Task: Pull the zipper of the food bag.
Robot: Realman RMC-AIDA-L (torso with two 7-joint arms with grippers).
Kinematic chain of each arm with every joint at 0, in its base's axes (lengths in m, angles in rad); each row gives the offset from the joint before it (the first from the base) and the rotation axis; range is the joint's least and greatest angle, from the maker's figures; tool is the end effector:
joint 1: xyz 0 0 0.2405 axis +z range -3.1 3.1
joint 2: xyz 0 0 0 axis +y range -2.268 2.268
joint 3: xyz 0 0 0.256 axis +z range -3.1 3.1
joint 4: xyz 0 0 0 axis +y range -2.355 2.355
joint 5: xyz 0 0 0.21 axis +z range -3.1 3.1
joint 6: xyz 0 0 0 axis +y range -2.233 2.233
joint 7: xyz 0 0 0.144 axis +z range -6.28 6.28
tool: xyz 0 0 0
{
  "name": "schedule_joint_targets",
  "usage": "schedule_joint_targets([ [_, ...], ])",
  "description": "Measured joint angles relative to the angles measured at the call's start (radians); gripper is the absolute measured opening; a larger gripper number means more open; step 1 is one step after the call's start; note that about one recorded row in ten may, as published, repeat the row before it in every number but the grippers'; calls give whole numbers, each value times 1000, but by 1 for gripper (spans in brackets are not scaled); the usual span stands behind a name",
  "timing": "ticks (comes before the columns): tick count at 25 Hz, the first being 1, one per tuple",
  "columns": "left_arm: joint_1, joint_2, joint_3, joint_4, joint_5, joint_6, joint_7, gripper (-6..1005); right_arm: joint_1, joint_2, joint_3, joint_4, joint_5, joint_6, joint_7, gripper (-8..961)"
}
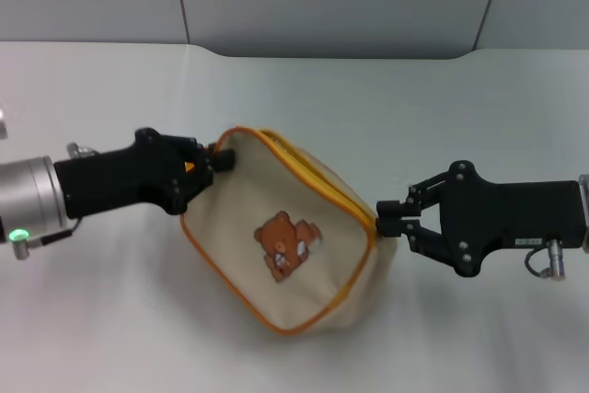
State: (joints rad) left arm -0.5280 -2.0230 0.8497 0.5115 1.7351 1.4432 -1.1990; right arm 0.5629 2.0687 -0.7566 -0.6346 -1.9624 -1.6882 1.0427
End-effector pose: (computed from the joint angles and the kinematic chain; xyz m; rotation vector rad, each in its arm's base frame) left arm -0.2639 0.3411 -0.0043 -2.6364 -0.4900 -0.7693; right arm 0.2368 0.3203 -0.0061 -2.8658 0.0433 0.7558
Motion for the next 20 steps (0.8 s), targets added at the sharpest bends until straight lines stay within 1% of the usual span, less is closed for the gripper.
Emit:
schedule_joint_targets([
  [1, 0, 0, 0, 0, 0, 0, 0, 67, 0, 0, 0, 0, 0, 0, 0, 51],
  [2, 4, -8, 1, -8, 1, -8, -3, 76, -3, 5, 42, 10, 0, -1, 6, 53],
  [3, 7, -17, 0, -16, 0, -18, -4, 84, -3, 5, 42, 10, 0, -1, 6, 55],
  [4, 10, -23, -1, -21, 0, -28, -4, 92, -5, 7, 70, 14, 1, -3, 6, 57],
  [5, 17, -36, -6, -26, -3, -54, -4, 101, -7, 9, 128, 38, 1, -10, 2, 59],
  [6, 17, -36, -6, -26, -3, -54, -4, 109, -7, 9, 128, 38, 1, -10, 2, 101],
  [7, 20, -43, -13, -28, -5, -66, -3, 117, -6, 8, 157, 61, 2, -14, -2, 144],
  [9, 21, -45, -24, -29, -5, -66, -4, 134, -4, 2, 206, 100, 2, -19, -8, 229],
  [10, 21, -45, -42, -30, -6, -57, -4, 171, -5, -1, 243, 125, 10, -22, -9, 271],
  [11, 21, -45, -42, -30, -6, -57, -4, 208, -5, -1, 243, 125, 10, -22, -9, 317],
  [14, 23, -38, -96, -29, -9, 41, 5, 318, -9, -6, 259, 138, 27, -36, -9, 456],
  [15, 26, -23, -105, -28, -8, 169, 25, 355, -10, -20, 255, 142, 29, -75, 9, 502],
  [16, 26, -23, -105, -28, -8, 169, 25, 405, -10, -20, 255, 142, 29, -75, 9, 547],
  [17, 27, -4, -93, -29, 0, 288, 44, 455, -10, -28, 252, 142, 28, -94, 19, 591],
  [18, 28, 4, -82, -29, 7, 344, 51, 505, -9, -38, 244, 143, 24, -123, 33, 636],
  [19, 28, 4, -82, -29, 7, 344, 51, 555, -8, -48, 237, 144, 19, -149, 47, 680],
  [20, 30, 13, -62, -30, 25, 415, 55, 605, -4, -63, 213, 154, 4, -194, 65, 725],
])
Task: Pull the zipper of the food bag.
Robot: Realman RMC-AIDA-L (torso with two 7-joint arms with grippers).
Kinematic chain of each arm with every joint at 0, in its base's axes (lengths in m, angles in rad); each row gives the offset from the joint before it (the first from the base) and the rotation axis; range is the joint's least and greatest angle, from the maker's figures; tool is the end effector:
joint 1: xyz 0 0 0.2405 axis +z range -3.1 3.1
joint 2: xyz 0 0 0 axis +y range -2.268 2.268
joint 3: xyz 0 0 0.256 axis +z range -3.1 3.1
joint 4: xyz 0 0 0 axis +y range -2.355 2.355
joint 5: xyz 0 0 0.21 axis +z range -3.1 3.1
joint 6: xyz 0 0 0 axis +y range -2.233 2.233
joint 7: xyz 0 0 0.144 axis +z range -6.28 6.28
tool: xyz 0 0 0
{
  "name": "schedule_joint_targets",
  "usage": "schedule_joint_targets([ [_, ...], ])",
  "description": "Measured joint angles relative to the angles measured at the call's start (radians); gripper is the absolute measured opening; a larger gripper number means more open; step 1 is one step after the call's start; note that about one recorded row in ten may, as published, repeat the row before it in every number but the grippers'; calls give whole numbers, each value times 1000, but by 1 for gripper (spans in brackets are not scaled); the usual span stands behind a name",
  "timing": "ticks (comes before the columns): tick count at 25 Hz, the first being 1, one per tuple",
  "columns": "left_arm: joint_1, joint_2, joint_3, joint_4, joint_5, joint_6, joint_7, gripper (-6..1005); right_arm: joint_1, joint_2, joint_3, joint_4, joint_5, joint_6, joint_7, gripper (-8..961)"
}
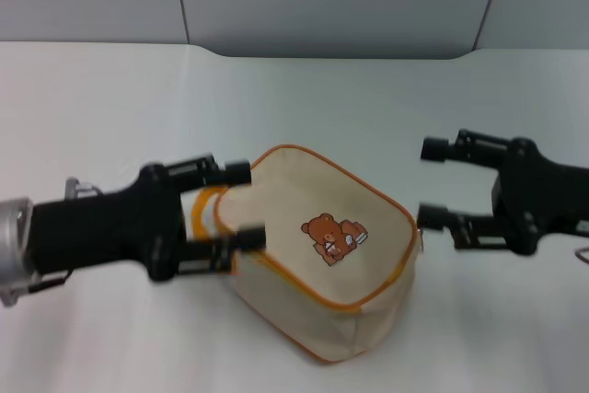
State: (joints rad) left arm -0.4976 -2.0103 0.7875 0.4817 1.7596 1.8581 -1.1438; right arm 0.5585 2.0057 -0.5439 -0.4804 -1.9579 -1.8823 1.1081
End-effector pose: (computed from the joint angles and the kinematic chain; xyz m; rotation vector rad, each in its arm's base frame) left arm -0.2466 0.2876 0.0111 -2.8221 -0.3349 -1.1443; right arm 0.2484 0.3020 0.0249 -2.7812 0.2787 1.0927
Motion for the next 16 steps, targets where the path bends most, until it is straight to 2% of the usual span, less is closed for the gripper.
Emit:
schedule_joint_targets([
  [3, 6, 0, 9, 0, 21, 33, 0, 707, 3, -8, -40, 13, -11, -19, 14, 764],
  [6, 16, -9, 10, 0, 56, 23, 2, 809, 2, -3, -97, 18, -16, -13, 30, 804],
  [9, 16, -14, 10, 0, 78, 11, 3, 808, -3, 6, -119, 18, -16, -3, 32, 817],
  [16, 16, -16, 10, 0, 84, 9, 3, 808, -5, 8, -120, 19, -17, 1, 31, 817],
])
